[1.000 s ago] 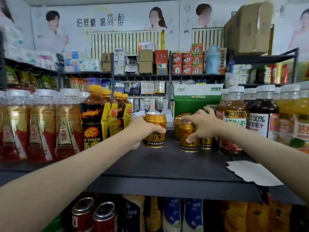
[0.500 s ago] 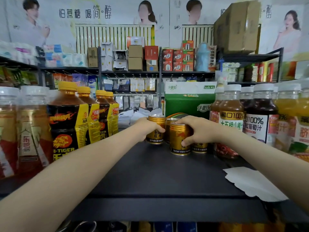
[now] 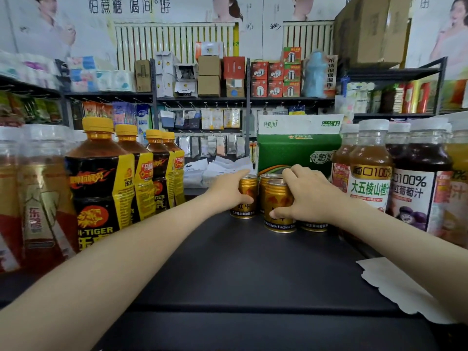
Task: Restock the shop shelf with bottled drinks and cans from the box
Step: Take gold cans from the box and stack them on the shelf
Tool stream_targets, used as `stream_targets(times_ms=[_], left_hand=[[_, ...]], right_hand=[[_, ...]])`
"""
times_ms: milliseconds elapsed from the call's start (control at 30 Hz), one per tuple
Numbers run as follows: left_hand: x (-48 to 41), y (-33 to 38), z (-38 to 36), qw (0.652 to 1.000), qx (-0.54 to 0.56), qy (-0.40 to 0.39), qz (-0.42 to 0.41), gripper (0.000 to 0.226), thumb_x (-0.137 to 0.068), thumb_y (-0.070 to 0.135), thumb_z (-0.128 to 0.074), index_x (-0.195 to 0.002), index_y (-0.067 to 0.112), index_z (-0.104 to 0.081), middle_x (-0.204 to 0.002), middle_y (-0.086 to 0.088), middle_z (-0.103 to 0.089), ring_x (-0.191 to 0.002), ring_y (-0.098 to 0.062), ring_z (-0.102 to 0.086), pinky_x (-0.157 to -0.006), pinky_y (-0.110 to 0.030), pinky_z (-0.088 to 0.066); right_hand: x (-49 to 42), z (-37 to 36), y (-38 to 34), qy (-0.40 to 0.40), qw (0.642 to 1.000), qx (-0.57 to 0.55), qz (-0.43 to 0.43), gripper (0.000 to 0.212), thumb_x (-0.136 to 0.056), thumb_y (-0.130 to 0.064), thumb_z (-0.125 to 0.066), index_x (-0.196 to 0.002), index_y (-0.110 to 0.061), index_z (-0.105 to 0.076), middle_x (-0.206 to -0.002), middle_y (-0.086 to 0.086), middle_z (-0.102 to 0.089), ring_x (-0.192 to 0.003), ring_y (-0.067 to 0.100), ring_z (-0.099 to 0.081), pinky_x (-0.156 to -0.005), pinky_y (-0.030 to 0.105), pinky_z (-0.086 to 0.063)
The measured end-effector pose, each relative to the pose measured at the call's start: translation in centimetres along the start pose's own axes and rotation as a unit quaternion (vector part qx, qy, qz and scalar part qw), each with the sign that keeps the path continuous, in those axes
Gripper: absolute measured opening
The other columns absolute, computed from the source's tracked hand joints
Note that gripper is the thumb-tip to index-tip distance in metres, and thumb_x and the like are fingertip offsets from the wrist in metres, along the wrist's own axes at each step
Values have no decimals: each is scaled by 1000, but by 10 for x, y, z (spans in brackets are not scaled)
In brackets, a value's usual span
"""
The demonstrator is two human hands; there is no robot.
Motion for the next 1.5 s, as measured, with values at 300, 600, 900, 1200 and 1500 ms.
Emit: stream_targets(times_ms=[300,600,900,1200,1500], left_hand=[[-5,11,-5,987,-151,-18,-50,83,-89,28,-67,-151,37,-13,-161,-9,3,-145,-33,-18,-111,-42,-29],[11,28,-17,918,-350,8,-184,98,-83,34,-71,-153,23,-4,-160,-11,-5,-147,-27,-6,-117,-41,-13],[16,29,-17,916,-370,12,-156,97,-85,34,-68,-153,14,-1,-157,-13,-13,-146,-27,-10,-115,-39,-21],[56,50,16,952,-263,66,-141,62,-95,22,-51,-150,20,-23,-153,-8,-31,-140,-24,-29,-108,-36,-32],[124,55,20,971,-215,23,-97,49,-91,35,-55,-136,18,-46,-129,-5,-52,-115,-26,-52,-91,-42,-50]], right_hand=[[-4,-7,-1,-20,1000,4,-14,80,-78,-67,-56,-144,-29,-29,-133,6,-44,-122,27,-42,-98,40,-38],[7,-10,-13,-20,994,0,106,89,-83,-50,-64,-151,-34,-9,-154,-11,-23,-140,13,-19,-112,33,-10],[3,-20,-12,-46,995,32,80,86,-86,-40,-63,-151,-27,-7,-155,-6,-19,-140,21,-19,-113,33,-9],[26,-8,-20,-33,998,41,31,91,-86,-45,-61,-151,-28,0,-157,-1,-10,-145,20,-7,-116,39,-7],[62,26,-74,21,997,-75,6,73,-88,-27,-61,-148,-15,-22,-149,12,-31,-137,29,-28,-112,43,-27]])
Point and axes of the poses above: each hand's wrist, its own x-axis away from the middle knuckle, its own z-axis out of the back of the hand, y = z × x, the point moved 10 cm from there along -x, towards the middle knuckle
